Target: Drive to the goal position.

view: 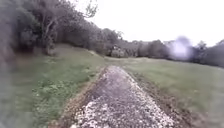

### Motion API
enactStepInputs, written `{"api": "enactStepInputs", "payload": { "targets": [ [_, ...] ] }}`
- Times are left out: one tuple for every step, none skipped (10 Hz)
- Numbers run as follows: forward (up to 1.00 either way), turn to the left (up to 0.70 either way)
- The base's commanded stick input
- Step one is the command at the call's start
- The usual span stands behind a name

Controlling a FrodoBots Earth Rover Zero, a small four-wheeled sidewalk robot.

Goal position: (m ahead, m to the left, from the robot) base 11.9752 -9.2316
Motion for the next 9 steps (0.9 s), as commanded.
{"api": "enactStepInputs", "payload": {
  "targets": [
    [0.70, 0.00],
    [0.70, 0.00],
    [0.70, 0.00],
    [0.70, 0.00],
    [0.70, 0.00],
    [0.70, 0.00],
    [0.70, 0.00],
    [0.70, 0.00],
    [0.70, 0.00]
  ]
}}
